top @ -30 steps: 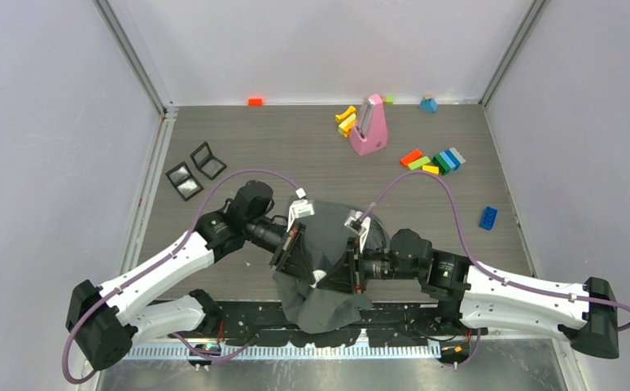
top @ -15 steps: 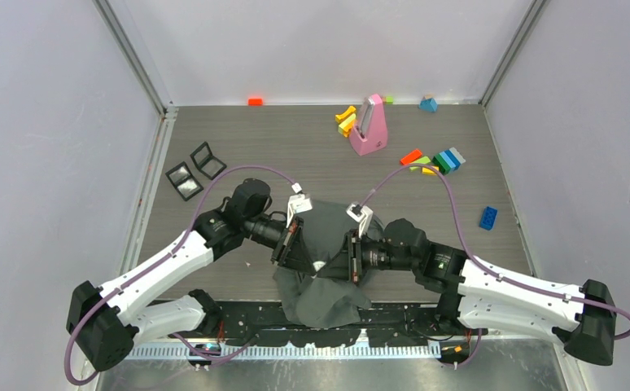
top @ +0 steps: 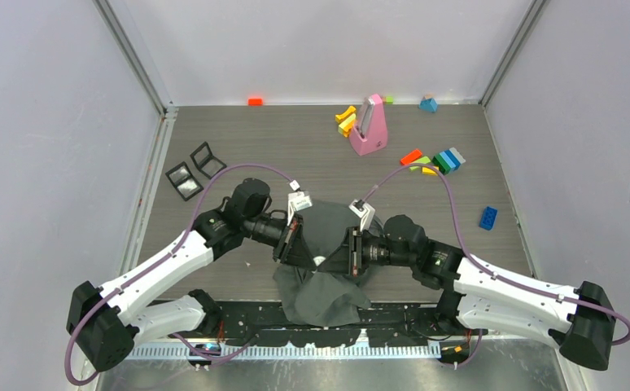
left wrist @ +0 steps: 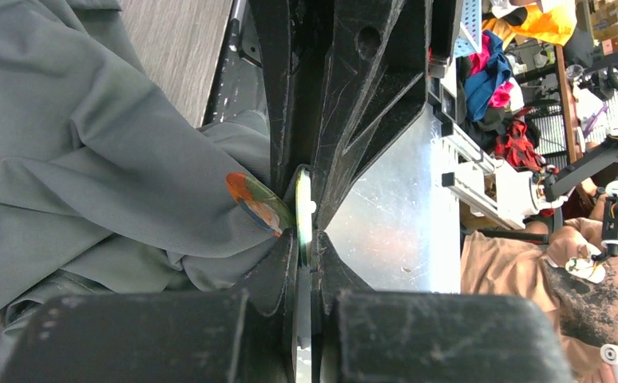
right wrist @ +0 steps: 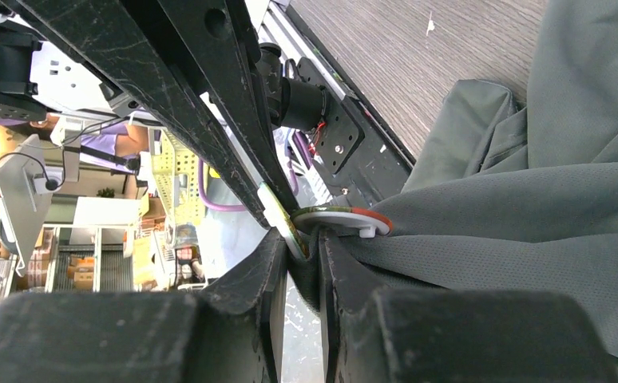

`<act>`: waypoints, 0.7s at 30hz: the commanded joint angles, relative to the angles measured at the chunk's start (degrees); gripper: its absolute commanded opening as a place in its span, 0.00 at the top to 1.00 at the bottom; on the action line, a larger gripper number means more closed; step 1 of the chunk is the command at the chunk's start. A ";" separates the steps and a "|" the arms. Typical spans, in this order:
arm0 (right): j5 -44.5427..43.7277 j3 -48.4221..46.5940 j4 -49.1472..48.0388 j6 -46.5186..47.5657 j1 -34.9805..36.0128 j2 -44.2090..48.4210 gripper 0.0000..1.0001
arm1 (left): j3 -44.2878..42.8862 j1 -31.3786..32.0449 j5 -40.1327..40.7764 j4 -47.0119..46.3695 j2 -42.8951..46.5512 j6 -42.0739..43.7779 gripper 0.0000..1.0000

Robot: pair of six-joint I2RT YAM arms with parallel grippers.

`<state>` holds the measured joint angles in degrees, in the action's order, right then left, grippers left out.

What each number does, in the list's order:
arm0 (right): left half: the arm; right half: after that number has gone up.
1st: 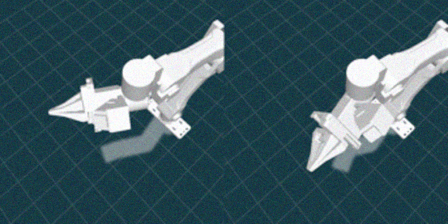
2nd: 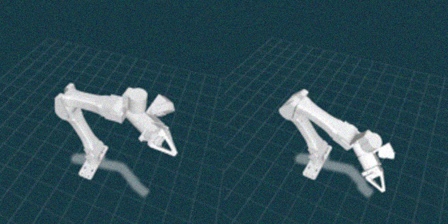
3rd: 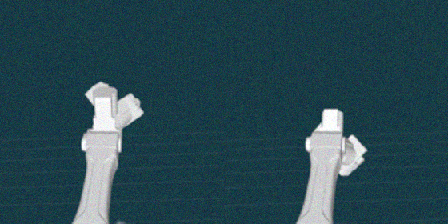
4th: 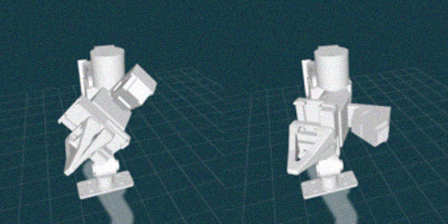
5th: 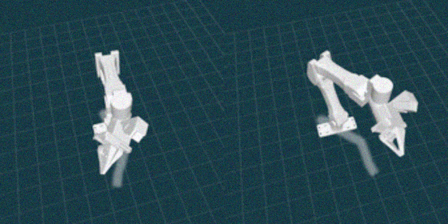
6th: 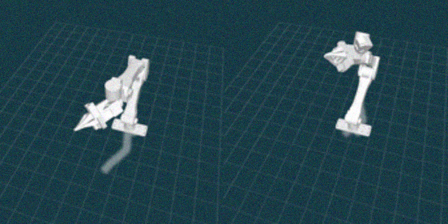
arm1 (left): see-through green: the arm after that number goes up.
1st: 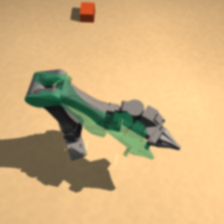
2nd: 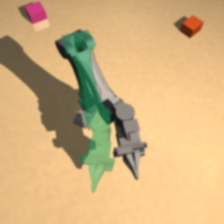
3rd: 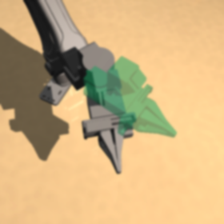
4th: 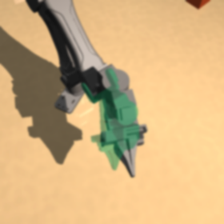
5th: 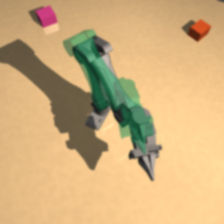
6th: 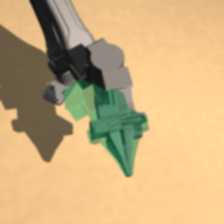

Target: Pin the brooch onto the clothing

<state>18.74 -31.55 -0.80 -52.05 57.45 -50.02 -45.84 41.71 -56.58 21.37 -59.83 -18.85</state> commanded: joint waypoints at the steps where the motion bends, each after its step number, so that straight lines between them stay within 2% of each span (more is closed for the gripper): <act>1: -10.48 2.18 1.07 -0.23 -3.22 0.19 1.00 | -2.09 1.88 -5.81 3.92 2.13 1.80 1.00; 3: -9.35 2.39 -0.62 0.58 -3.24 0.93 0.99 | -2.84 1.84 -2.95 6.17 1.51 2.89 1.00; 6: -7.47 2.49 -0.87 1.49 -3.18 2.33 0.88 | -3.59 1.71 0.03 7.82 0.49 3.58 1.00; 13: -5.75 0.48 3.84 4.35 -3.22 6.50 0.46 | -4.25 1.36 4.09 9.67 -0.87 3.92 1.00; 15: -6.68 -1.09 6.93 5.70 -3.22 7.64 0.36 | -4.27 1.28 5.40 9.91 -0.78 3.91 1.00; 18: -9.85 -4.58 12.24 8.28 -3.22 8.73 0.27 | -4.13 1.26 7.14 9.81 -0.55 3.17 1.00; 19: -13.13 -5.41 15.66 8.64 -3.31 8.76 0.23 | -3.89 1.22 8.06 9.35 -0.46 2.51 0.96; 21: -18.80 -8.42 21.88 9.39 -3.91 7.71 0.20 | -3.09 1.18 10.35 8.20 -0.20 0.42 0.77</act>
<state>10.72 -32.99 10.72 -46.24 54.30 -42.46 -48.49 42.74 -49.78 30.37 -60.88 -16.19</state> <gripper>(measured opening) 0.767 0.096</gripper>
